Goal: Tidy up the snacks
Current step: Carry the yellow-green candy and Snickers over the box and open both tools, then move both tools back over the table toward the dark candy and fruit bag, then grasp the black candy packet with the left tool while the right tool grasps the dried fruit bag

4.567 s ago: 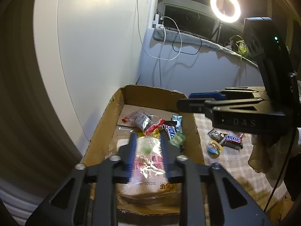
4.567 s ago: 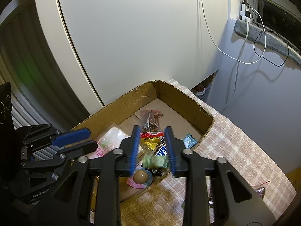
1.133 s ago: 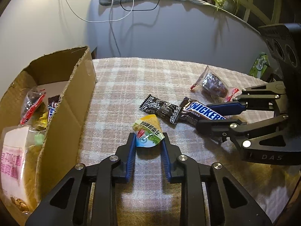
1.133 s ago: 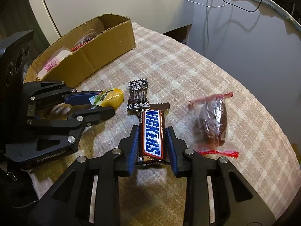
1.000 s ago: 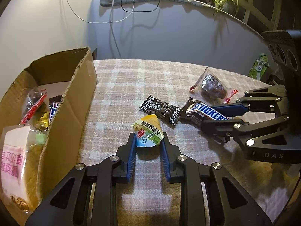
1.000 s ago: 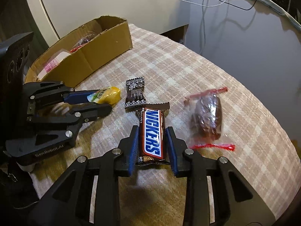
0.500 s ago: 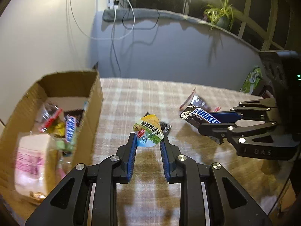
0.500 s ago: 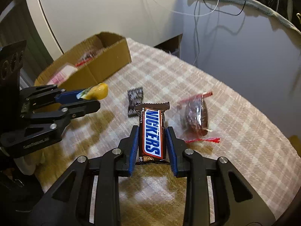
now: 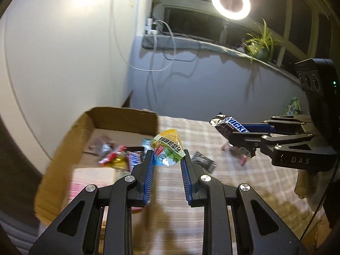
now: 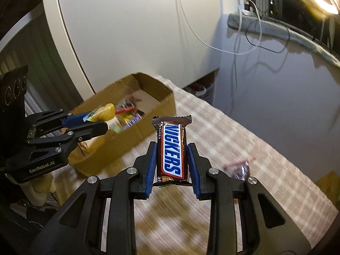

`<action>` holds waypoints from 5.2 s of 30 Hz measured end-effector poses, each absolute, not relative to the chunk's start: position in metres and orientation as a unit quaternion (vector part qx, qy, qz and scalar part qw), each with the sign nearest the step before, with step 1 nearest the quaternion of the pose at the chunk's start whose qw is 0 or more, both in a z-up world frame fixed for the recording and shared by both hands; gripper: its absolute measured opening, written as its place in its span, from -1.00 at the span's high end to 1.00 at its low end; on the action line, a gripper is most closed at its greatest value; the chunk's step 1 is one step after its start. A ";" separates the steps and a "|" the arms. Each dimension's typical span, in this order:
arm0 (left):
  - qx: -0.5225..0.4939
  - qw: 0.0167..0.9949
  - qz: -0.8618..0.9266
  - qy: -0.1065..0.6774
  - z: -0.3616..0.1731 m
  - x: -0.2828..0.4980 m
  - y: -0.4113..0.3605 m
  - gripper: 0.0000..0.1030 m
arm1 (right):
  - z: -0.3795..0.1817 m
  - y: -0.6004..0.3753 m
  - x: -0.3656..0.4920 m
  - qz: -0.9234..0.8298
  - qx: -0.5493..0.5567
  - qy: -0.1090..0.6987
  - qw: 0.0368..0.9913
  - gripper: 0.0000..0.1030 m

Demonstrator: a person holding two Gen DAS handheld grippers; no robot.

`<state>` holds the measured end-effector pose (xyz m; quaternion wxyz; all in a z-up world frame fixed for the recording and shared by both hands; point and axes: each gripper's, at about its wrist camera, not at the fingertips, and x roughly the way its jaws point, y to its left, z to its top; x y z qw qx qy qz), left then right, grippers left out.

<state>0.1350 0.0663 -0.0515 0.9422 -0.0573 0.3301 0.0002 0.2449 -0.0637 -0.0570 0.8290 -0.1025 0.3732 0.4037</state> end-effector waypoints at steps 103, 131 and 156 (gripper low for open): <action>-0.038 0.943 -0.037 0.330 -0.050 0.135 0.037 -0.39 | -0.054 -0.115 0.274 0.293 -0.090 0.380 0.873 -0.79; -0.121 0.886 -0.058 0.445 -0.129 0.210 -0.009 0.08 | -0.125 -0.152 0.314 0.303 -0.070 0.441 0.842 -0.79; 0.008 0.892 -0.044 0.449 -0.143 0.229 -0.036 0.58 | -0.158 -0.132 0.326 0.305 -0.081 0.480 0.818 0.09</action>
